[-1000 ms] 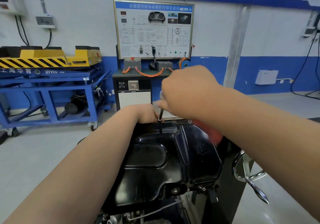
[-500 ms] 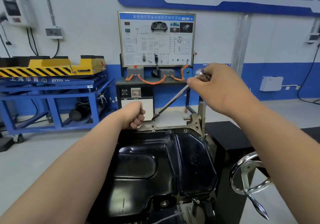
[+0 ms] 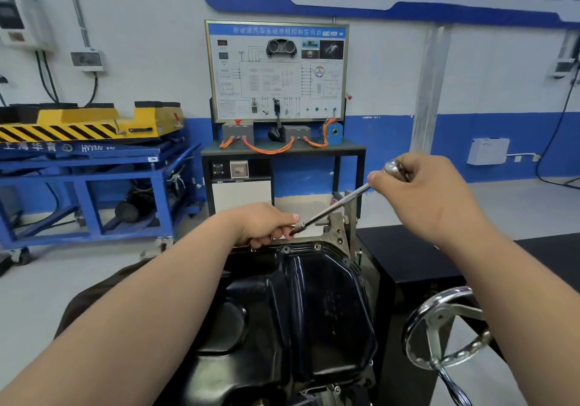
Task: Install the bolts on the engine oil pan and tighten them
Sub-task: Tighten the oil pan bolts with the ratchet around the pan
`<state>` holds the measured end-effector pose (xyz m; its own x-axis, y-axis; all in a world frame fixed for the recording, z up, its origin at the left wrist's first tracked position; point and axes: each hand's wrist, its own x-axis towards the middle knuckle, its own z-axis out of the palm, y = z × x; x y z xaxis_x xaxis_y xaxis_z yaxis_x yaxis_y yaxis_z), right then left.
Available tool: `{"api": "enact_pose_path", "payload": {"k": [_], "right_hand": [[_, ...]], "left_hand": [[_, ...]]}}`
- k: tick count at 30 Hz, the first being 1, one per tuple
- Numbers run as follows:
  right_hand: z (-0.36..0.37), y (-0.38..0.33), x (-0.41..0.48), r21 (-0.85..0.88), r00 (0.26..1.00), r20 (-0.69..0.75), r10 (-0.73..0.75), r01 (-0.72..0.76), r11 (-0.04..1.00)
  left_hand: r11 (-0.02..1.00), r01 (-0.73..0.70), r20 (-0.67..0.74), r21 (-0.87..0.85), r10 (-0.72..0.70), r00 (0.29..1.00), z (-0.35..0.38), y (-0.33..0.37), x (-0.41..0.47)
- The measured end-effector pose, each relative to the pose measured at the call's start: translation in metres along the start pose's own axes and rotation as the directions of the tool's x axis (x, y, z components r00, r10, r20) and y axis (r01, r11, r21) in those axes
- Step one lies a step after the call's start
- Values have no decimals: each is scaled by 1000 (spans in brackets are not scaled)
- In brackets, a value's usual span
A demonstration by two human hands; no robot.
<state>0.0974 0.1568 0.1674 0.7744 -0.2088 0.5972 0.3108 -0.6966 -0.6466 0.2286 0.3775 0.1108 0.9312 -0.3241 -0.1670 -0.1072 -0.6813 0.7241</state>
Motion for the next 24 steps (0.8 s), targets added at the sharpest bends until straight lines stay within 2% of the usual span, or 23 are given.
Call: {"api": "enact_pose_path", "payload": {"k": [2, 4, 8, 12, 18, 24], "right_hand": [[0, 3, 1, 21, 1000, 5, 16, -16, 1000], [0, 3, 2, 36, 1000, 7, 22, -23, 999], [1, 2, -1, 28, 1000, 10, 16, -17, 999], [0, 3, -5, 34, 1000, 6, 28, -28, 999], [2, 3, -6, -17, 999, -13, 33, -33, 999], [-4, 5, -8, -6, 998, -47, 30, -30, 1000]], "left_hand": [[997, 44, -52, 65, -41, 998, 3, -2, 3], [997, 57, -36, 56, -55, 998, 5, -3, 5], [999, -23, 45, -44, 25, 999, 1, -6, 2], [991, -32, 18, -130, 35, 999, -7, -11, -3], [993, -81, 28, 89, 79, 997, -6, -11, -6], [992, -61, 155, -107, 77, 985, -7, -11, -3]]}}
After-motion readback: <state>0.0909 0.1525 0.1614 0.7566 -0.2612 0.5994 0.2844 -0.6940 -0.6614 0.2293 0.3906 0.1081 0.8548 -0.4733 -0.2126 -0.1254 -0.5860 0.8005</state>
